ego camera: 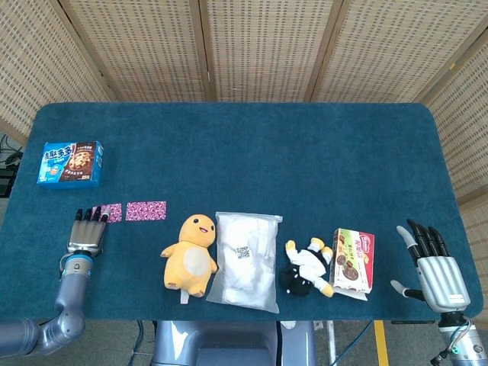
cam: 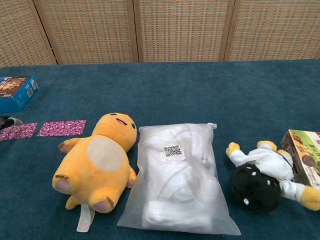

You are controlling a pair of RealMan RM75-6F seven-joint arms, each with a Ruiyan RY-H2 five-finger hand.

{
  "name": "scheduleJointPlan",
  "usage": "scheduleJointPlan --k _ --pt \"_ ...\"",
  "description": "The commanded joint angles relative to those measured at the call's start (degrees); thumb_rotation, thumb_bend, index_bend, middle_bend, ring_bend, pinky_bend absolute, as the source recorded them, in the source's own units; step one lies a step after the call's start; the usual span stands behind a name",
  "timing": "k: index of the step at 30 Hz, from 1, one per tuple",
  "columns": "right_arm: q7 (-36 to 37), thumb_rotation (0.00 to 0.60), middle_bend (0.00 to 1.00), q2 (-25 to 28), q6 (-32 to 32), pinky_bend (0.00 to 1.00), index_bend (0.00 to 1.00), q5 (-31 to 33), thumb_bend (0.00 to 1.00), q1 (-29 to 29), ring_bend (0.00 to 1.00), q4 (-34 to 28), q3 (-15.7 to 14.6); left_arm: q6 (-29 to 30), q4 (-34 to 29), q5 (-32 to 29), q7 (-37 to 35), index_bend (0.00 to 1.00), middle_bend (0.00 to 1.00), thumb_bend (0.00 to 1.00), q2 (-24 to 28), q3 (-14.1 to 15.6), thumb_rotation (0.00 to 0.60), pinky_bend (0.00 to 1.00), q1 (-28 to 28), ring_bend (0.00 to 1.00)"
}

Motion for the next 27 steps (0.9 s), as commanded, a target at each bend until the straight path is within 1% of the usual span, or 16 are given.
scheduleJointPlan --k 1,7,12,16,27 --pt "0.1 0.600 0.00 -0.1 0.1 0.00 0.00 -0.1 0.08 0.0 0.00 0.1 0.0 -0.4 -1.2 2.8 -2.8 0.00 0.00 0.73 0.7 -1.1 0.600 0.00 0.4 0.00" --pt "0.2 0.600 0.00 0.0 0.2 0.00 0.00 -0.1 0.08 0.0 0.00 0.0 0.0 0.1 -4.2 3.9 -2.1 0.00 0.00 0.73 0.3 -1.9 0.600 0.00 -0.7 0.00" --pt "0.5 0.600 0.00 0.1 0.3 0.00 0.00 -0.1 0.08 -0.1 0.00 0.0 0.0 0.9 -4.9 2.5 -0.2 0.00 0.00 0.73 -1.6 -2.4 0.600 0.00 -1.7 0.00" --pt "1.1 0.600 0.00 0.3 0.1 0.00 0.00 0.1 0.08 -0.1 0.00 0.1 0.1 1.7 -4.0 0.3 2.4 0.00 0.00 0.73 -4.6 -3.0 0.600 0.00 -3.2 0.00" --pt "1.3 0.600 0.00 0.2 -1.0 0.00 0.00 0.9 0.08 0.3 0.00 0.5 0.2 1.9 -1.2 -3.0 4.7 0.00 0.00 0.73 -8.5 -4.8 0.600 0.00 -5.4 0.00"
